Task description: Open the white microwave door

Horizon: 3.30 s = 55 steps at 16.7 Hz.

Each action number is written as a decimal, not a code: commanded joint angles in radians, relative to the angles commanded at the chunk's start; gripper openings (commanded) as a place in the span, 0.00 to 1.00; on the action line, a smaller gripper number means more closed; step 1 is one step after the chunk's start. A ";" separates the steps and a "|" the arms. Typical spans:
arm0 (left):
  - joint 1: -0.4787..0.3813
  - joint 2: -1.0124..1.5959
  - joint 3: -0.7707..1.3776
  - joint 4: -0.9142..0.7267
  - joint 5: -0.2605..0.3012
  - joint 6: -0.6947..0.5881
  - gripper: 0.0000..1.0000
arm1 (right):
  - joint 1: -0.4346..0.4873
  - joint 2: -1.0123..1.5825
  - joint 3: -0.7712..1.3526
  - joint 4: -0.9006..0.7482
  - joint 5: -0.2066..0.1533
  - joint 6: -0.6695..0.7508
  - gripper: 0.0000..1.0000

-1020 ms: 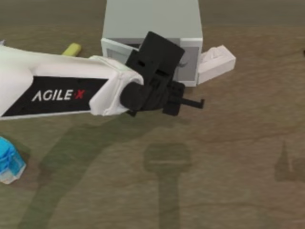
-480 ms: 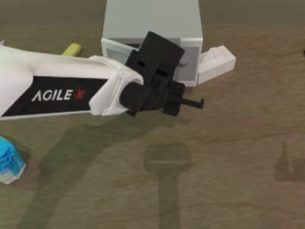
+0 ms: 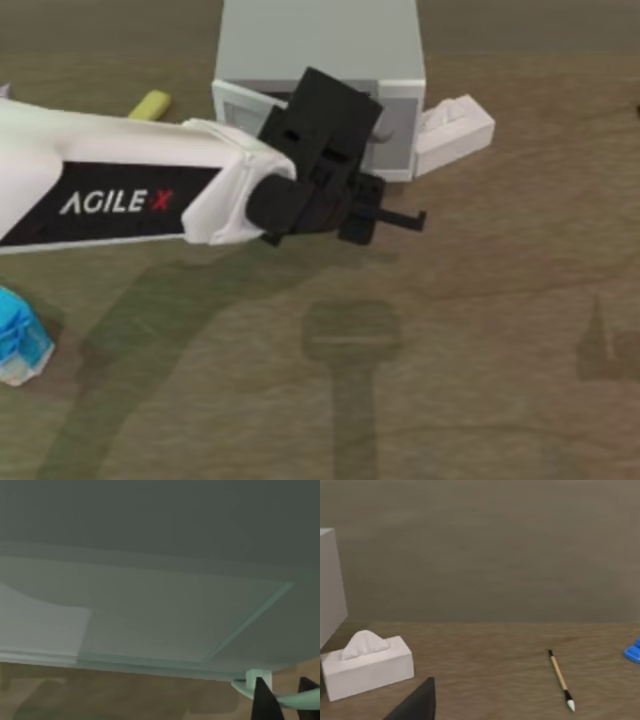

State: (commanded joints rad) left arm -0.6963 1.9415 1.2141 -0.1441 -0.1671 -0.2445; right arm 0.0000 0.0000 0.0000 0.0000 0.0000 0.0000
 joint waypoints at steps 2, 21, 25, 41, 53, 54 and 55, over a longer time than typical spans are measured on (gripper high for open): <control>0.008 -0.012 -0.017 0.010 0.011 0.020 0.00 | 0.000 0.000 0.000 0.000 0.000 0.000 1.00; 0.011 -0.015 -0.024 0.011 0.015 0.027 0.00 | 0.000 0.000 0.000 0.000 0.000 0.000 1.00; 0.011 -0.015 -0.024 0.011 0.015 0.027 0.00 | 0.000 0.000 0.000 0.000 0.000 0.000 1.00; 0.023 -0.039 -0.060 0.027 0.050 0.068 0.00 | 0.000 0.000 0.000 0.000 0.000 0.000 1.00; 0.023 -0.039 -0.060 0.027 0.050 0.068 0.00 | 0.000 0.000 0.000 0.000 0.000 0.000 1.00; 0.023 -0.039 -0.060 0.027 0.050 0.068 0.00 | 0.000 0.000 0.000 0.000 0.000 0.000 1.00; 0.023 -0.039 -0.060 0.027 0.050 0.068 0.00 | 0.000 0.000 0.000 0.000 0.000 0.000 1.00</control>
State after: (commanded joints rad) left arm -0.6735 1.9021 1.1546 -0.1167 -0.1175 -0.1767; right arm 0.0000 0.0000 0.0000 0.0000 0.0000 0.0000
